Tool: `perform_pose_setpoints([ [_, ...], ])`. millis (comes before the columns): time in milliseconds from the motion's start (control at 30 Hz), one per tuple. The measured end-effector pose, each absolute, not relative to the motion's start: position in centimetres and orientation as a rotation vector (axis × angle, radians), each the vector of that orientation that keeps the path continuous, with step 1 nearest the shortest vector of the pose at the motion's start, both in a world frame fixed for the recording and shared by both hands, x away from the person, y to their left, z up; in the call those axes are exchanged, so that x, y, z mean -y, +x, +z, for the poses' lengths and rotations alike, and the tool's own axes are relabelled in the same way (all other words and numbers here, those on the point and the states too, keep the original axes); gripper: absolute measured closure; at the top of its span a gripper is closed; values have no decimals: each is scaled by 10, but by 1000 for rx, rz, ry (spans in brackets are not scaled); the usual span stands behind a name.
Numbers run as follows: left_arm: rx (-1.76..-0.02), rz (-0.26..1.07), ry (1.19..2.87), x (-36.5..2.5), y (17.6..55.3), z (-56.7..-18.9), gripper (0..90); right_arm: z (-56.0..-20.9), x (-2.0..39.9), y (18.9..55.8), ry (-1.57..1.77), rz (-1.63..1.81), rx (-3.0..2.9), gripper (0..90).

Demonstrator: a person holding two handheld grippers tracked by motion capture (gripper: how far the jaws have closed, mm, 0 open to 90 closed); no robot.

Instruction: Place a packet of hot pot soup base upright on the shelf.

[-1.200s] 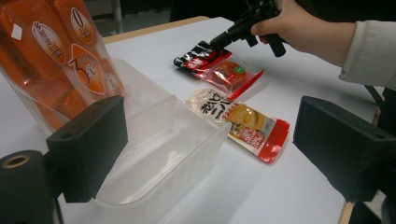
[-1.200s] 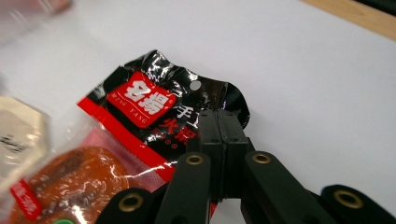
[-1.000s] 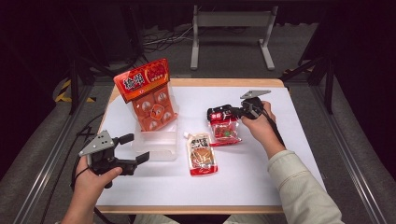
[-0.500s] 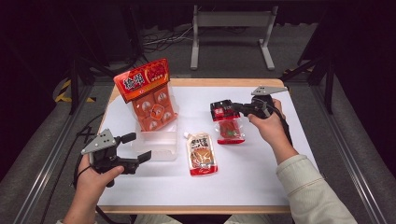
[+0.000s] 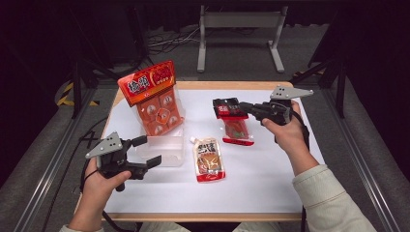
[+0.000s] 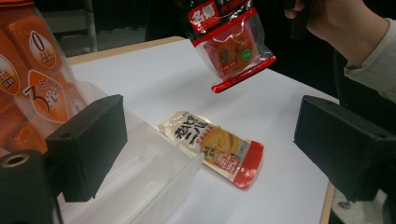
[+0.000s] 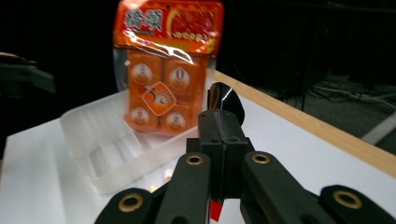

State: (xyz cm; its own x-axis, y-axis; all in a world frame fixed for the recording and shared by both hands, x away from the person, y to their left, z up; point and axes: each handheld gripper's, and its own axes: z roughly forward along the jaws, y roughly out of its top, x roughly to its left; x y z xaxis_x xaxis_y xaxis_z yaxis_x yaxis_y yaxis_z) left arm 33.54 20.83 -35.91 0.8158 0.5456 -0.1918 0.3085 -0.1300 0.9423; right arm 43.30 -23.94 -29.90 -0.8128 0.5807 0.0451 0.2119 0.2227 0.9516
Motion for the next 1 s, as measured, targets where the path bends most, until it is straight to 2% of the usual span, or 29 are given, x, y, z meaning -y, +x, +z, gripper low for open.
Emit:
perform_pose_setpoints([
  [267, -648, 187, 1691, -201, 339, -357, 109, -282, 235, 415, 610, 1685, -2151, 900],
  [600, -633, 171, 1654, -187, 347, -357, 53, -267, 216, 391, 462, 1729, -2174, 900],
  [800, -623, 125, 1638, -179, 349, -355, 39, -262, 202, 379, 384, 1767, -2189, 900],
  [1000, -588, 140, 1663, -167, 353, -352, 38, -260, 188, 369, 307, 1805, -2200, 900],
])
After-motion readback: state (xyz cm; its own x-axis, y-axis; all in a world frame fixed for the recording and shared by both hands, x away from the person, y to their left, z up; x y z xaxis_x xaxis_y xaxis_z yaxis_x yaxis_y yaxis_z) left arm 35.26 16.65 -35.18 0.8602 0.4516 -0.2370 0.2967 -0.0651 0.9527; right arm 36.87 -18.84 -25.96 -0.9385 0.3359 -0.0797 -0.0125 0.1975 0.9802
